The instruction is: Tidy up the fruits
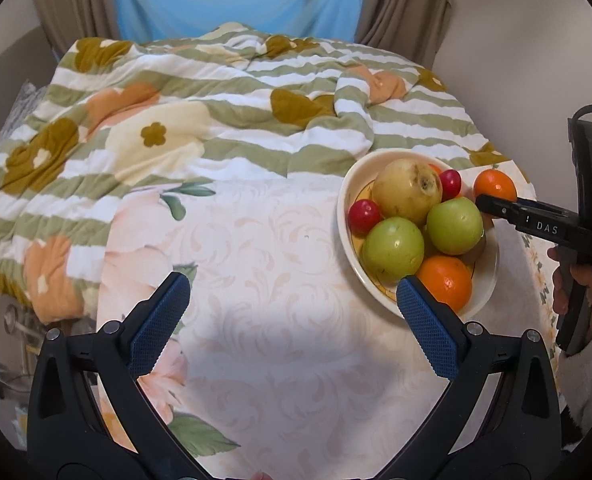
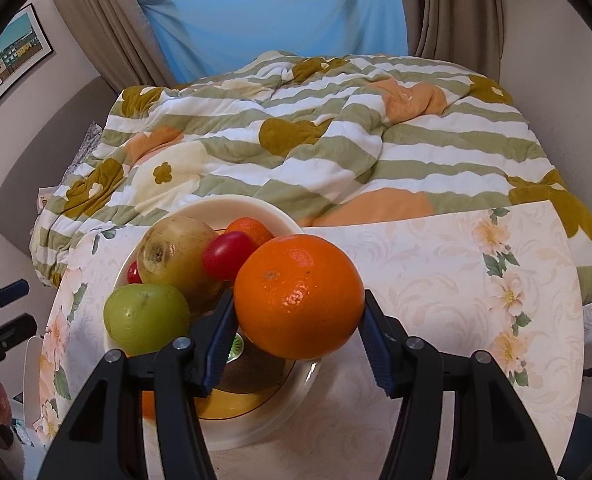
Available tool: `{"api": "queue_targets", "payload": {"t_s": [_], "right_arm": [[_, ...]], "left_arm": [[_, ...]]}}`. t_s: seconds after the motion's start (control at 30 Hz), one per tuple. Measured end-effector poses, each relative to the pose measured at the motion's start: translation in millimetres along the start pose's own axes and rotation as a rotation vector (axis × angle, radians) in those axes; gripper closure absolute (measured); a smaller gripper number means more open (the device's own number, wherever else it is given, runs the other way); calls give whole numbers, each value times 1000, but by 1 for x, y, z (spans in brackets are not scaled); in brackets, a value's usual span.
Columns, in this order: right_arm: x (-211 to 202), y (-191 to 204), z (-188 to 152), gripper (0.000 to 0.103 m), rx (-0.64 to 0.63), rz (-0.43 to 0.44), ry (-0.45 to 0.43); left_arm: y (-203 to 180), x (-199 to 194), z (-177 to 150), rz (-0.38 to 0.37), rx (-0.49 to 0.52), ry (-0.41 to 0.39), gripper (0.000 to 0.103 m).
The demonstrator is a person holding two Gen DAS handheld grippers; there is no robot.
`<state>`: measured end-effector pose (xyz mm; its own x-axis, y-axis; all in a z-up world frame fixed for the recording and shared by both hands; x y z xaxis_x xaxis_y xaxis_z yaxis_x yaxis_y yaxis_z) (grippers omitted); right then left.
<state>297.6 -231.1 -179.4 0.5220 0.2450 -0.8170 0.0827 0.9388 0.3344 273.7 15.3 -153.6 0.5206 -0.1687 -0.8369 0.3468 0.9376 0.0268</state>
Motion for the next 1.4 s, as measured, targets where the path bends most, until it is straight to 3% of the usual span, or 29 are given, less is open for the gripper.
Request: {"api": "queue_targets", "payload": {"t_s": [0.27,0.4,0.6,0.7,0.97,1.2,1.4], "right_arm": [[6,5,-3,47,-21,33,39],[4,10,-4,13,-35,76,32],[-1,11,-4,12,-70,64,4],[-15,13,-3,1,-87,66,-27],[-90,27,-8,1,-119,60,-116],[-169,38,-27,1,-130,-14,-194],[-214,38,-57,1,-77,-90,-239]], "left_arm": [[-4,-5,-5,7,-29,-7,0],[-7,-7,-10,12,-42,-8,0],[-13,-16,-19,30,-61,-18,0],[-18,-30,-21,49,-66,-38,0],[-39,-94,-14,135,-53,-124,0],[-58,-154,-15,229,-38,-196,0],[-72,-189,-23,257,-33,-239,0]]}}
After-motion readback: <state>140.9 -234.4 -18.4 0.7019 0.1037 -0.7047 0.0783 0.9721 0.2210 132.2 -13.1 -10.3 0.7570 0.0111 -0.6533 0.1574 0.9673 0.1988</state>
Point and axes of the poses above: each gripper's, at about its wrist camera, not at the fingertips, and x roughly the way its jaws point, y to its left, z to its top, the point moved 5 cm from there along x, roughly the way its jaws point, and after that the axes turned 13 degrees about x, right-handed, at the moved point
